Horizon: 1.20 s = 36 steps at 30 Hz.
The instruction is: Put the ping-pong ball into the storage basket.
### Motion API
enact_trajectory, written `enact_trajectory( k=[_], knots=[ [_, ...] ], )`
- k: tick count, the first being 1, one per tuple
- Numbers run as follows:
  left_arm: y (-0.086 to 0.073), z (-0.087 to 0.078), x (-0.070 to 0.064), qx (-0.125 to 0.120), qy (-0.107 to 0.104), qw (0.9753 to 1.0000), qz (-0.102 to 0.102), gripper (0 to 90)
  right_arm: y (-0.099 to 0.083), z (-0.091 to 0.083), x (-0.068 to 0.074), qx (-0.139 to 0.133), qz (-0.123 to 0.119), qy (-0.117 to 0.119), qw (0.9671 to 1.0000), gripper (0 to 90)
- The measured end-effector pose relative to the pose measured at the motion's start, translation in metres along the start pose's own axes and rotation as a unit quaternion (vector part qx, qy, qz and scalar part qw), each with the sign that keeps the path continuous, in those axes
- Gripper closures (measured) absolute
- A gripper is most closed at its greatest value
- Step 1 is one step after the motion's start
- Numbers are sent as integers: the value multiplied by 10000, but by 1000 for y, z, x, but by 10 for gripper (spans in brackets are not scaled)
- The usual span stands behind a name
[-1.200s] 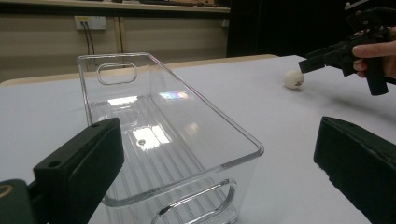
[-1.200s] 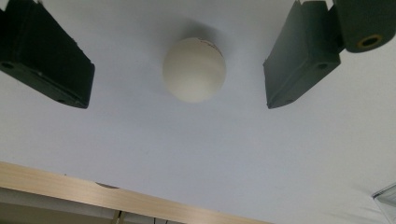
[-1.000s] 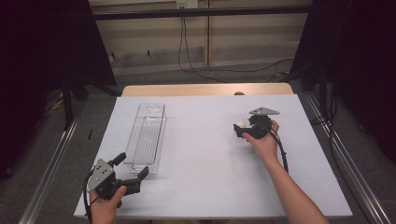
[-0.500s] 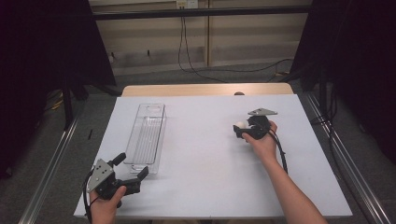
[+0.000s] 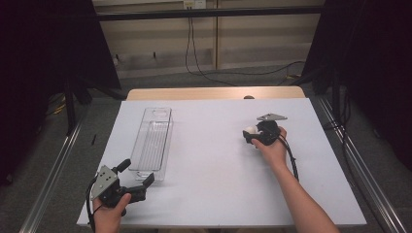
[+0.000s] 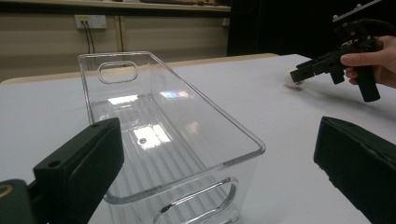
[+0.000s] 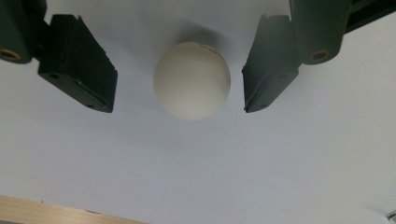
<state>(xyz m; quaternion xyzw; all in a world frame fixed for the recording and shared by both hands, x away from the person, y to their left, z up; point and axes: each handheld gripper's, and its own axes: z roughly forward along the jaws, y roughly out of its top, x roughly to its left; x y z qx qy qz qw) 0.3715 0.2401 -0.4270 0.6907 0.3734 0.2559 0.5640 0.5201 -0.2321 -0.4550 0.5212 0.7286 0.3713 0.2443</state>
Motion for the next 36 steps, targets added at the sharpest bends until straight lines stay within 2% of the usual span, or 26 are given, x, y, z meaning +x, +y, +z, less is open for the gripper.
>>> enact_trajectory(
  k=[8, 9, 21, 32, 35, 36],
  knots=[
    [0, 0, 0, 10, -2, 10000, 6, 18, -1, 3, 3, 36, -56, 18, 10000, 345],
    [0, 0, 0, 2, 1, 10000, 3, 18, -1, 3, 2, 25, -134, 33, 9999, 376],
    [0, 0, -1, -10, -23, 10000, 18, 18, -2, 3, 3, 49, -156, 88, 9998, 477],
    [1, 1, -2, -30, -53, 10000, -28, 17, -3, 3, 4, 136, -160, 45, 9998, 510],
    [1, 1, -1, -24, -83, 10000, 10, 18, -3, 3, 4, 122, -174, 70, 9997, 512],
    [1, 0, -1, 0, -35, 10000, 30, 18, -3, 3, 4, 122, -174, 70, 9997, 512]
  ],
)
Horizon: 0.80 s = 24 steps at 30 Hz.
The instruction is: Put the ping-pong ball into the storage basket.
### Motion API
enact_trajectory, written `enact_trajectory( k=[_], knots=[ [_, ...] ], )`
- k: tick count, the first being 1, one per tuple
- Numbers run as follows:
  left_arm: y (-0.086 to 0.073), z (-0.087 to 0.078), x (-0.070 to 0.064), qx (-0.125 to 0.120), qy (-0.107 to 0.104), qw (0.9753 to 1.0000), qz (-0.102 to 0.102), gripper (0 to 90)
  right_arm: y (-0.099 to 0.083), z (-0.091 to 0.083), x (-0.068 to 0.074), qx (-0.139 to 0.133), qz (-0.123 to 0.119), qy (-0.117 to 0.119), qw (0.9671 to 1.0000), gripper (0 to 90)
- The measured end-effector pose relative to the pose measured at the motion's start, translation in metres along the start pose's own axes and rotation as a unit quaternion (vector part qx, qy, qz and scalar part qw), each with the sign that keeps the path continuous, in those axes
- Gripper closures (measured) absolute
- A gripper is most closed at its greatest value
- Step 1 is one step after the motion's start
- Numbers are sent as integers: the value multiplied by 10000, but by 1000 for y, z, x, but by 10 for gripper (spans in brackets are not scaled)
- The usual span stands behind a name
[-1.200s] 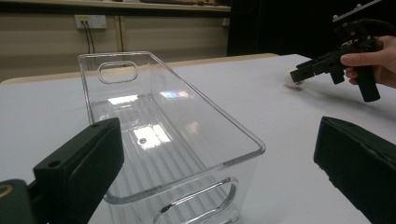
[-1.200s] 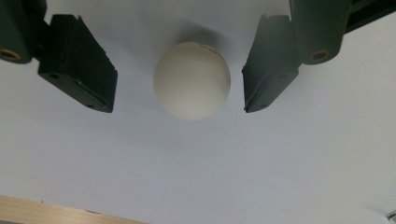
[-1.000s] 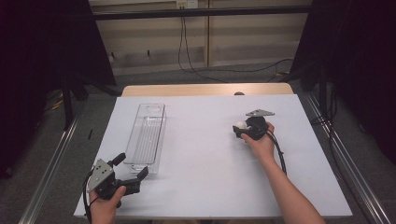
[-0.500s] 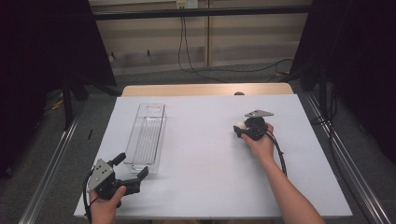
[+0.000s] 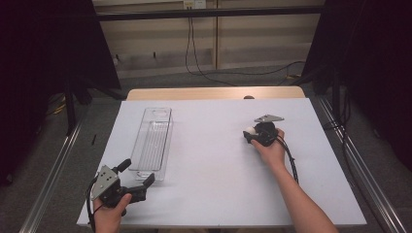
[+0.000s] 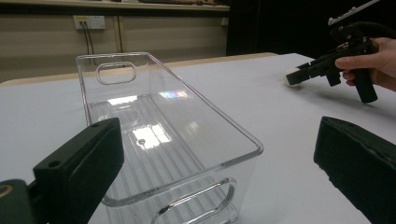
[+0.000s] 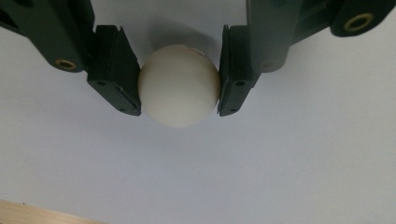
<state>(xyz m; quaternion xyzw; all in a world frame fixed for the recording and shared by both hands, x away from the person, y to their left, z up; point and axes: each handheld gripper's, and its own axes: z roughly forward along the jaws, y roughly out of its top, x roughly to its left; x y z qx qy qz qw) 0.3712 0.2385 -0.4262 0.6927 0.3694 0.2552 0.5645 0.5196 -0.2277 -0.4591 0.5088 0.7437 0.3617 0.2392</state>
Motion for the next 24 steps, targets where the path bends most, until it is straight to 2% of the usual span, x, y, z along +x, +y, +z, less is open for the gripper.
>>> enact_trajectory(
  k=[11, 13, 14, 15, 24],
  knots=[
    [0, 0, 0, 5, -30, 10000, 6, 17, 1, -3, -3, -96, 9, 110, 9999, 513],
    [0, 0, 0, 7, -37, 10000, 18, 18, 1, -5, -2, -94, 7, 120, 9999, 513],
    [0, 1, -1, -27, -14, 10000, -43, 17, 2, -5, -2, -118, -22, 136, 9998, 513],
    [0, 0, -1, 12, -40, 10000, 18, 18, 3, -6, -2, -142, -9, 153, 9998, 513],
    [1, 0, 0, -13, -24, 10000, 33, 18, 7, -13, 3, -230, -18, 259, 9994, 513]
  ],
)
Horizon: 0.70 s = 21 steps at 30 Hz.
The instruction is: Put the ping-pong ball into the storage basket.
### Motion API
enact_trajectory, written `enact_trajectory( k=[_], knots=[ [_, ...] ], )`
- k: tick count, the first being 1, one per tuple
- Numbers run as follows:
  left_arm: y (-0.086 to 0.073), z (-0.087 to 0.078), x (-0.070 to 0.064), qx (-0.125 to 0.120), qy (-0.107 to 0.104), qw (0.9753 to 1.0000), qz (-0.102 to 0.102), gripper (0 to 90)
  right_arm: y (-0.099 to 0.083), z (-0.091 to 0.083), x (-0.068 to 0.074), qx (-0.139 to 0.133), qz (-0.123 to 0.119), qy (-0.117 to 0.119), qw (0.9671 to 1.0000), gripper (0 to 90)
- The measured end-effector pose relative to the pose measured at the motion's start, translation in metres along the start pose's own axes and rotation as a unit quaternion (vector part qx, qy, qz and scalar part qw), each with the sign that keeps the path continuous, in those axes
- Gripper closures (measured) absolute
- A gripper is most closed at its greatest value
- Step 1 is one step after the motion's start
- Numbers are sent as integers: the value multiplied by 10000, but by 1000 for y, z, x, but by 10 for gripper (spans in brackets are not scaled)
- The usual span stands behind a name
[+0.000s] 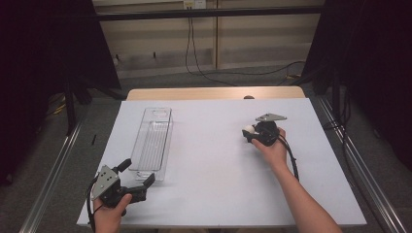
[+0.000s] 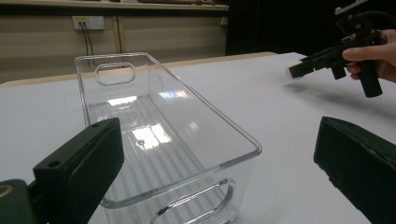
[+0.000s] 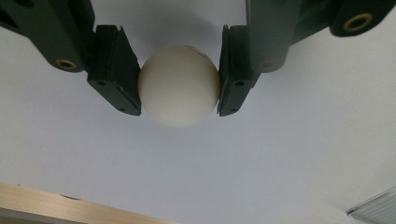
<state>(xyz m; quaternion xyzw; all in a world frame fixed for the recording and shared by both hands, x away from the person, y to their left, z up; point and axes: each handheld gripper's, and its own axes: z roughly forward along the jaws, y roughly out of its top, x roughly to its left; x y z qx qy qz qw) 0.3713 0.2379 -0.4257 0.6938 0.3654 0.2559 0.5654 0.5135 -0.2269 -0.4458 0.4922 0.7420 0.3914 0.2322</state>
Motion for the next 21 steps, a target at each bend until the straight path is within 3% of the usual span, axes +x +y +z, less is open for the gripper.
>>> enact_trajectory(
  k=[21],
  knots=[
    [0, 1, -1, -3, 2, 10000, -60, 17, 13, -10, 19, -182, -75, 355, 9992, 513]
  ],
)
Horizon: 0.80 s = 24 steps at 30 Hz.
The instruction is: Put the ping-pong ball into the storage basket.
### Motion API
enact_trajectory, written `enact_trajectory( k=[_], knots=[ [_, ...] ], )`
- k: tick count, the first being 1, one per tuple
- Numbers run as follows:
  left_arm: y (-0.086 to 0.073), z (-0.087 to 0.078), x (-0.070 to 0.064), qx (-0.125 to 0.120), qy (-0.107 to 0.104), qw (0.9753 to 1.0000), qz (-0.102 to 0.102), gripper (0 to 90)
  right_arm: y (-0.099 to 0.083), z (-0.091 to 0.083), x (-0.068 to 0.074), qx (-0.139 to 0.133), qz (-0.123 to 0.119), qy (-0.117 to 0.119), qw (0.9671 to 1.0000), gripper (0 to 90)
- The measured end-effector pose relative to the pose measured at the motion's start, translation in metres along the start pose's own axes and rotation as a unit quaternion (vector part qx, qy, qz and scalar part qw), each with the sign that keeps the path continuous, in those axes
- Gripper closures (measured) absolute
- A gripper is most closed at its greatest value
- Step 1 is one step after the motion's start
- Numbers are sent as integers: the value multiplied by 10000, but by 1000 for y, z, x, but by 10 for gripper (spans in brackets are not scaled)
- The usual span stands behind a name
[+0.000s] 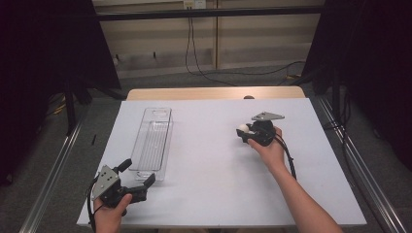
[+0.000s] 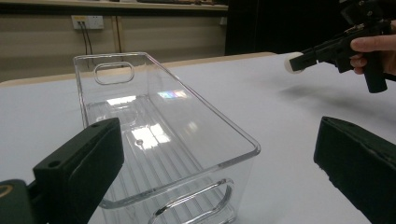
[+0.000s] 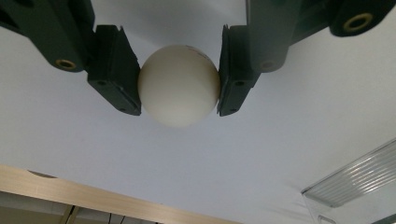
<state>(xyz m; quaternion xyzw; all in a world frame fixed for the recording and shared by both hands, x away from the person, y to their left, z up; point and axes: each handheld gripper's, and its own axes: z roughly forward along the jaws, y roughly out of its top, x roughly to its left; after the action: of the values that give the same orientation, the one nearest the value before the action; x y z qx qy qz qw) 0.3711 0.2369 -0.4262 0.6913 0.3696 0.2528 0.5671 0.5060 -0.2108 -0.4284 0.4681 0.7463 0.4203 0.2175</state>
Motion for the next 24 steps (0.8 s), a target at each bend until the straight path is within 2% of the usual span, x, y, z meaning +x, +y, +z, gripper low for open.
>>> enact_trajectory(
  k=[6, 22, 24],
  knots=[
    [0, 0, 0, 2, -4, 10000, 5, 17, 6, -1, 6, -33, -104, 82, 9999, 513],
    [0, 0, 1, 8, -29, 10000, 13, 17, 10, 2, 17, -48, -130, 192, 9997, 514],
    [0, 0, 1, 25, 26, 10000, 12, 17, 11, 2, 17, -44, -132, 210, 9997, 513]
  ],
)
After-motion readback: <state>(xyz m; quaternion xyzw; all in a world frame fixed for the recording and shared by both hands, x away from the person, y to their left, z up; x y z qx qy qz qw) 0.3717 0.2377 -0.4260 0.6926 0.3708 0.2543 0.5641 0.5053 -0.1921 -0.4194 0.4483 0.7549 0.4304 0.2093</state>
